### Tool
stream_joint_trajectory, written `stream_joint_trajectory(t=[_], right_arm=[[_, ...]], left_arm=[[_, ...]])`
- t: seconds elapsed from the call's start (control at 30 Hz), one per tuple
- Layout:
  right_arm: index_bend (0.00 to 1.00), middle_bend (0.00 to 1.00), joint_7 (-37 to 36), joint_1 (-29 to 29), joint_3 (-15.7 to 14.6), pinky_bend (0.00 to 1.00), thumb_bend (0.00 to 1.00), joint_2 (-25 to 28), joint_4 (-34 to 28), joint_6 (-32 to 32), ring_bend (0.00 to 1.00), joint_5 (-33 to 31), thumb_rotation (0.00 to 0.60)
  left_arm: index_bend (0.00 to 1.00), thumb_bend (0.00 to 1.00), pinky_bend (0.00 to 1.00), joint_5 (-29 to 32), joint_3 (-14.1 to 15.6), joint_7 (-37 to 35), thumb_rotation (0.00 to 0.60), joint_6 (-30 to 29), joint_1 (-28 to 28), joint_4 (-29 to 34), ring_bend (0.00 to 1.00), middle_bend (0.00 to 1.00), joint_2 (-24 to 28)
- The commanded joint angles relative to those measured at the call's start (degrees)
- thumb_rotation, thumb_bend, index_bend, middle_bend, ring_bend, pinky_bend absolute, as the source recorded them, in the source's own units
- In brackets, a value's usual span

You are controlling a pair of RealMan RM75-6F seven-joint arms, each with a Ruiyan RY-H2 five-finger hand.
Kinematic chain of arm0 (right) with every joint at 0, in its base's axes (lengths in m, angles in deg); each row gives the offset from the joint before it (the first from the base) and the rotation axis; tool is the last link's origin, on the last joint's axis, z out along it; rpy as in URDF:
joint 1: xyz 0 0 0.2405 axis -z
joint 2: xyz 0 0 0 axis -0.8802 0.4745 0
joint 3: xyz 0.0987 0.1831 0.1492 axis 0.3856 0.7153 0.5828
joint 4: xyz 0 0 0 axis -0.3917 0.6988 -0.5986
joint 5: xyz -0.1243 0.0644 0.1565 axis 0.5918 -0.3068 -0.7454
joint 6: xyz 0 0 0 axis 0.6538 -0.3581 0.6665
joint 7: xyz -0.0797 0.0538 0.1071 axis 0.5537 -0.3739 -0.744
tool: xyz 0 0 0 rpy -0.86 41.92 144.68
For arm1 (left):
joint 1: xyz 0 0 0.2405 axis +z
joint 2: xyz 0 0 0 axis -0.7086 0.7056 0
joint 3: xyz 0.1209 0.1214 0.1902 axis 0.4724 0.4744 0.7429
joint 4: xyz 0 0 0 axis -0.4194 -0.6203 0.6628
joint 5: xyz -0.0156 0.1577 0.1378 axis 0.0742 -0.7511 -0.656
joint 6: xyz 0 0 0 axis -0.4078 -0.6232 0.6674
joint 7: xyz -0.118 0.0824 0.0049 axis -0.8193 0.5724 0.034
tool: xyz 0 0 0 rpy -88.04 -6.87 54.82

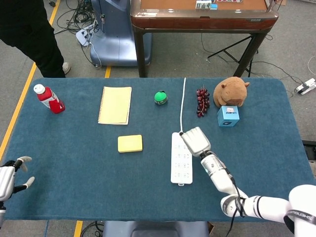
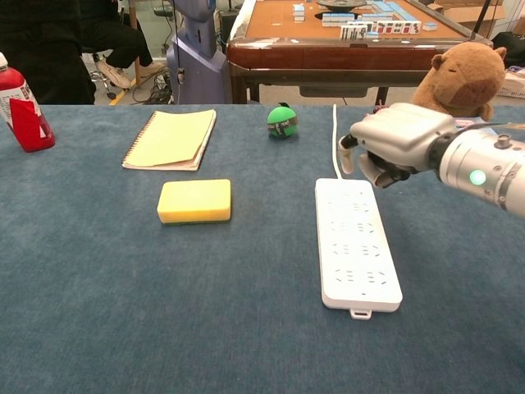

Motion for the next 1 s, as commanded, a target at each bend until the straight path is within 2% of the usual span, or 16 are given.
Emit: stream_joint_trajectory(t=[0.03, 0.17, 0.23, 0.33, 0.43, 0.57, 0.73, 0.83, 1.0], right_arm=[[0.38, 0.81, 1.29, 2.78, -1.21, 1.00, 0.66, 4.79, -5.90, -4.78, 0.97, 2.44, 0.600], [0.38, 0.64, 1.33, 7.23, -3.81, 0.97, 0.56, 10.03, -11.38, -10.82, 0.81, 5.55, 0.600], [0.38, 0.56, 0.66, 9.62, -5.20, 0.89, 0.51, 12.14, -12.97, -13.78, 0.71, 7.34, 0.600], [0.38, 0.47, -1.62, 14.16, -7.46, 0.69, 0.44, 14.99, -14.40, -18.99, 0.55, 10.25, 0.600], [0.38, 0.43, -5.47, 18.92, -9.27, 0.54, 0.41, 16.85, -14.35, -23.94, 0.47, 12.68, 0.600], [0.38, 0.40, -10.17, 24.69, -10.97, 0.44, 0.39, 17.98, -12.70, -29.56, 0.41, 15.19, 0.600], [0.38, 0.39, -17.44, 30.76, -11.94, 0.42, 0.38, 18.33, -9.61, -34.10, 0.40, 17.24, 0.600], [0.38, 0.39, -21.71, 32.88, -11.37, 0.42, 0.38, 18.22, -7.12, -34.22, 0.40, 16.76, 0.600], [0.38, 0.39, -26.27, 34.87, -9.39, 0.42, 0.38, 20.25, -6.91, -34.27, 0.40, 16.24, 0.600]], left_arm=[[0.41, 0.22, 0.63, 0.13, 0.00, 0.18, 0.600, 0.20, -0.09, -0.12, 0.42, 0.54, -0.13], [0.41, 0.22, 0.63, 0.25, -0.10, 0.32, 0.600, 0.32, -0.21, -0.31, 0.42, 0.54, -0.34], [0.41, 0.22, 0.63, -0.09, -0.14, 0.18, 0.600, -0.06, -0.20, -0.43, 0.42, 0.54, -0.51], [0.41, 0.22, 0.63, -0.99, -0.18, -0.11, 0.600, -1.18, -0.08, -0.76, 0.42, 0.54, -0.92], [0.41, 0.22, 0.63, -1.76, -0.03, -0.16, 0.600, -1.89, 0.03, -0.97, 0.42, 0.54, -1.23], [0.41, 0.22, 0.63, -2.33, 0.16, 0.38, 0.600, -2.28, 0.07, -0.94, 0.42, 0.54, -1.47], [0.41, 0.22, 0.63, -2.78, 0.35, 1.06, 0.600, -2.46, 0.05, -0.84, 0.42, 0.54, -1.72], [0.41, 0.22, 0.63, -2.81, 0.38, 1.30, 0.600, -2.32, -0.05, -0.77, 0.42, 0.54, -1.82], [0.41, 0.22, 0.63, -3.13, 0.43, 1.83, 0.600, -1.84, -0.50, -0.81, 0.42, 0.54, -2.16]])
